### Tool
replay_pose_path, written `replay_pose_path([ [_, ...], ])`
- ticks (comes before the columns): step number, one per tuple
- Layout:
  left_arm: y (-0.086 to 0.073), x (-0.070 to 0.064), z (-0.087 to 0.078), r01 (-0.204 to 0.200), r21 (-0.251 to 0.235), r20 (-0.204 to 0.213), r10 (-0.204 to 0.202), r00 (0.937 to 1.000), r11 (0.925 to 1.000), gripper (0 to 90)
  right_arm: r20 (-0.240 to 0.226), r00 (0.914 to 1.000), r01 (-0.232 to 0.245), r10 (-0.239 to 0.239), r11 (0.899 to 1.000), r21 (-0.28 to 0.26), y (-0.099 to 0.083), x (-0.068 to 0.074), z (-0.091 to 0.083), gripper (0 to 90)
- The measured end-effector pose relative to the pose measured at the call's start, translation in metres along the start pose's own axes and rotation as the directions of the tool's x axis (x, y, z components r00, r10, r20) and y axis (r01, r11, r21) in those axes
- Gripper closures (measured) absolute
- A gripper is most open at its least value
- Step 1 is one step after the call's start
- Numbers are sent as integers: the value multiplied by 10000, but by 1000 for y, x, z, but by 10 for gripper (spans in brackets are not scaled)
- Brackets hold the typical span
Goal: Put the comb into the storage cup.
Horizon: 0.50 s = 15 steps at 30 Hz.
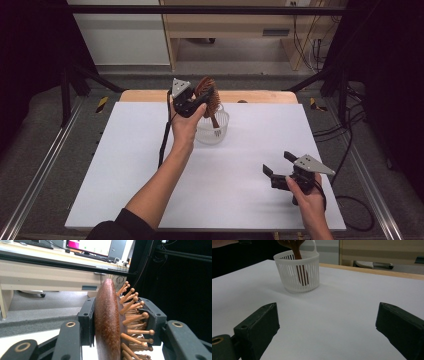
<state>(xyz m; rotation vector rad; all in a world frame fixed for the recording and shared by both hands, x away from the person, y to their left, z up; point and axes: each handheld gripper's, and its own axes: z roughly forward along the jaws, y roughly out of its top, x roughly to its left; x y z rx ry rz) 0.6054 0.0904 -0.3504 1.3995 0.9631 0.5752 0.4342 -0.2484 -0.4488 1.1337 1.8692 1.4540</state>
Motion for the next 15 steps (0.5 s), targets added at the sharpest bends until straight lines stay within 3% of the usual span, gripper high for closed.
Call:
replay_pose_path([
  [15, -8, 1, 0, 37, -6, 85, -37, 10000, 10000, 516, -14, 10000, 28, -28, 10000, 33, 0, 1, 1, 53],
])
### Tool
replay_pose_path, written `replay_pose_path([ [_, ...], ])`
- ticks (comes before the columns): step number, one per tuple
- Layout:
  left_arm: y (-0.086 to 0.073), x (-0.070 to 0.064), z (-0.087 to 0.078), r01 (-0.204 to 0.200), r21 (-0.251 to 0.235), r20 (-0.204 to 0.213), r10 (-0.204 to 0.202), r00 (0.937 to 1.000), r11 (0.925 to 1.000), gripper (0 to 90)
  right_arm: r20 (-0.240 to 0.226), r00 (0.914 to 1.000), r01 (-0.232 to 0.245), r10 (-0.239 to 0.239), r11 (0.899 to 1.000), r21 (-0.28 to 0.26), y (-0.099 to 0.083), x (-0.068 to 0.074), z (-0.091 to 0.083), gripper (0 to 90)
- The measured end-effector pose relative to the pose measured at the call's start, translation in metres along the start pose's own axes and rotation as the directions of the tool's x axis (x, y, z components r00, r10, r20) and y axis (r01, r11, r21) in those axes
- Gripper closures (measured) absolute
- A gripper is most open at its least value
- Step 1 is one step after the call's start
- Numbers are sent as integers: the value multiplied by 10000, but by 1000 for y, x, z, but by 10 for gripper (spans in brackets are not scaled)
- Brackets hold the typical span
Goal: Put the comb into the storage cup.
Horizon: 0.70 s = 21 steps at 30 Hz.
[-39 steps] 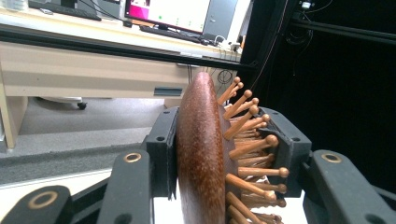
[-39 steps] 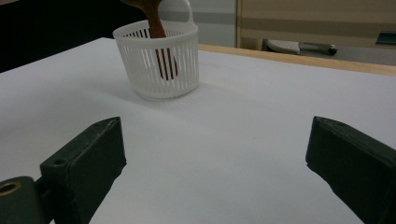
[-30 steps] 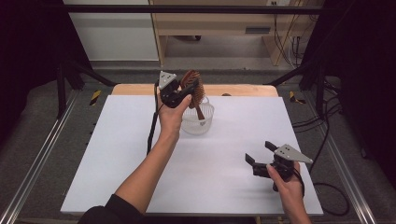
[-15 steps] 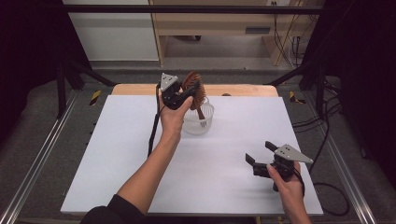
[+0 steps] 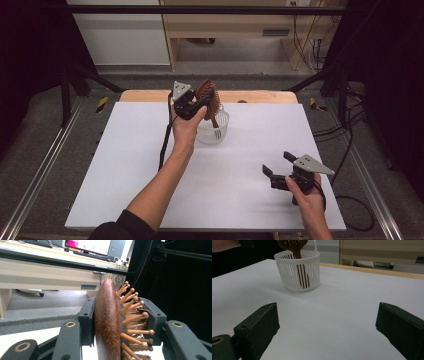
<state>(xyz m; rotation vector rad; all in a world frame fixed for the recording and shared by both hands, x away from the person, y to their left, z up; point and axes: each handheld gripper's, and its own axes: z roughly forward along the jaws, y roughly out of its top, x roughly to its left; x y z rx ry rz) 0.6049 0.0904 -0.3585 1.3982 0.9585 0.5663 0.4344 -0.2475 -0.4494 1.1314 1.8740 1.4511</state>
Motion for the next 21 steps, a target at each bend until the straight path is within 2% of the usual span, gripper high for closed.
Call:
replay_pose_path([
  [13, -2, 1, -2, 68, -49, 85, -67, 9999, 10000, 513, -30, 10000, 40, -40, 10000, 47, 0, 1, 1, 54],
  [21, -4, 11, -10, 142, 108, 267, -145, 9995, 9998, 502, -52, 10000, 61, -61, 9999, 94, -1, 2, 3, 54],
])
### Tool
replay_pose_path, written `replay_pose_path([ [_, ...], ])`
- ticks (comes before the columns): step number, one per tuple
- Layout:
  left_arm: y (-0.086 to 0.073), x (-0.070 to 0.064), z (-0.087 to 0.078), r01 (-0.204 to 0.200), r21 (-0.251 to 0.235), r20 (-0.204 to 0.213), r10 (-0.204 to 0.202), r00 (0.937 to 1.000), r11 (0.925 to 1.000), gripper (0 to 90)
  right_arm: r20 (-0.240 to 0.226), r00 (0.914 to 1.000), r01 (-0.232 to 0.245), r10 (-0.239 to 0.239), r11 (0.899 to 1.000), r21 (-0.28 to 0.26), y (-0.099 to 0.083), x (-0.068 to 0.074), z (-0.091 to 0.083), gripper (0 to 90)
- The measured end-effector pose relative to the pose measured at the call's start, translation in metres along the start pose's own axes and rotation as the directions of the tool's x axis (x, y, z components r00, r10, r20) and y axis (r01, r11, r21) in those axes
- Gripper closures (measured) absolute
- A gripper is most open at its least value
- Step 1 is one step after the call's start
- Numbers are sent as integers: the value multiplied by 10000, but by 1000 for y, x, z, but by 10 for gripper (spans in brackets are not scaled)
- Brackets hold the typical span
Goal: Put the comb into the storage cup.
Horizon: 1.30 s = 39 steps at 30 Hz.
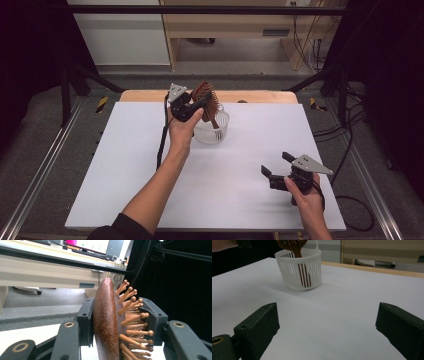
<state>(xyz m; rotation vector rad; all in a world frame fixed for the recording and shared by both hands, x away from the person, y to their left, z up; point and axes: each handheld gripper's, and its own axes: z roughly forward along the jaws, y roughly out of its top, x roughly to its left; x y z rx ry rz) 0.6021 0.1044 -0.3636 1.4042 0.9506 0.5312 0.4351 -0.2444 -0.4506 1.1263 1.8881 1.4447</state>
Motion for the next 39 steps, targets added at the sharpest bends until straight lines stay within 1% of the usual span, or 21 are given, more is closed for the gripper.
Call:
replay_pose_path([
  [9, -1, 16, -12, -78, 271, 21, 77, 10000, 9996, 484, -62, 10000, 26, -25, 10000, 52, 0, 3, 2, 54],
  [12, -1, 21, -14, -25, 334, 50, 23, 10000, 9994, 479, -71, 10000, 22, -21, 10000, 67, 0, 3, 3, 54],
  [13, -1, 23, -15, -73, 372, 68, 70, 10000, 9993, 478, -66, 10000, 22, -22, 10000, 73, 0, 3, 3, 54],
  [16, -1, 25, -15, -227, 458, 53, 225, 9997, 9987, 467, -72, 10000, 8, -8, 10000, 92, 0, 3, 3, 55],
  [21, -2, 28, -16, -249, 477, 100, 245, 9997, 9986, 461, -81, 10000, 14, -13, 9999, 101, 0, 3, 4, 55],
  [29, -3, 34, -17, -133, 530, 71, 130, 9999, 9985, 450, -92, 10000, 30, -29, 9999, 123, 0, 3, 4, 55],
  [39, -6, 44, -20, 25, 578, -101, -19, 9999, 9983, 434, -138, 9999, 36, -34, 9998, 188, -1, 4, 5, 55],
])
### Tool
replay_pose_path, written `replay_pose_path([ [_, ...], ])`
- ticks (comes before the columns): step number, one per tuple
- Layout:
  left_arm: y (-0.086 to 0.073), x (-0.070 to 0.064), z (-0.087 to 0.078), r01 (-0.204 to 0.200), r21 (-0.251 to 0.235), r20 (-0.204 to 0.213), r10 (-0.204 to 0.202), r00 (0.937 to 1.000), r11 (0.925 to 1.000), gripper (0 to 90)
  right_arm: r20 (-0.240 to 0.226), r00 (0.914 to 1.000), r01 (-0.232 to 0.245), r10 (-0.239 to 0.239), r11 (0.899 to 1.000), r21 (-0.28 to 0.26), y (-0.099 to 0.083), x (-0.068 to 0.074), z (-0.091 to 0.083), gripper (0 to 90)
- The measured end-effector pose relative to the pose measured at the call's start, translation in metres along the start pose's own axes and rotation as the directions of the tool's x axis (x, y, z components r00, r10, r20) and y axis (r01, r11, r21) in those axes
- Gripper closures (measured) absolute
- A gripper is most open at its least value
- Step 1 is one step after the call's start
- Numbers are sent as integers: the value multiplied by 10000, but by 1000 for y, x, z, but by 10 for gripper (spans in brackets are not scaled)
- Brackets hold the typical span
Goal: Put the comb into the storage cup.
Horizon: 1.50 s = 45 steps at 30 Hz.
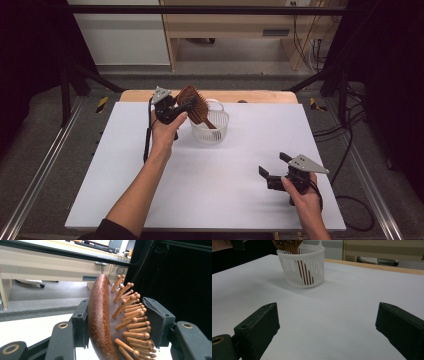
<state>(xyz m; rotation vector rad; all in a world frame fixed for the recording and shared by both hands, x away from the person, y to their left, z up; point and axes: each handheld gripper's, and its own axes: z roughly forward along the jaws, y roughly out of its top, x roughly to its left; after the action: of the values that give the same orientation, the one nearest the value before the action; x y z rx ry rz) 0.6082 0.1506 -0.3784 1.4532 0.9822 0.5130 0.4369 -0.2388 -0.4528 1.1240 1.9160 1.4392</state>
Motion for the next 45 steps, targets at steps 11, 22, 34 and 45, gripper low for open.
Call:
replay_pose_path([
  [11, -6, 11, -3, 126, 146, -236, -123, 9996, 9998, 422, -17, 10000, 22, -22, 10000, 20, 0, 0, 1, 55],
  [22, -8, 14, -4, 224, 137, -283, -220, 9994, 9997, 416, -53, 10000, 19, -19, 10000, 62, -1, 1, 1, 55],
  [34, -8, 13, -4, 15, 115, -438, -10, 9990, 9999, 389, -123, 9999, 1, 1, 9999, 122, -1, 2, 2, 55],
  [45, -8, 12, -3, 0, 49, -551, 3, 9985, 10000, 364, -239, 9997, 28, -24, 9999, 170, -1, 3, 3, 55],
])
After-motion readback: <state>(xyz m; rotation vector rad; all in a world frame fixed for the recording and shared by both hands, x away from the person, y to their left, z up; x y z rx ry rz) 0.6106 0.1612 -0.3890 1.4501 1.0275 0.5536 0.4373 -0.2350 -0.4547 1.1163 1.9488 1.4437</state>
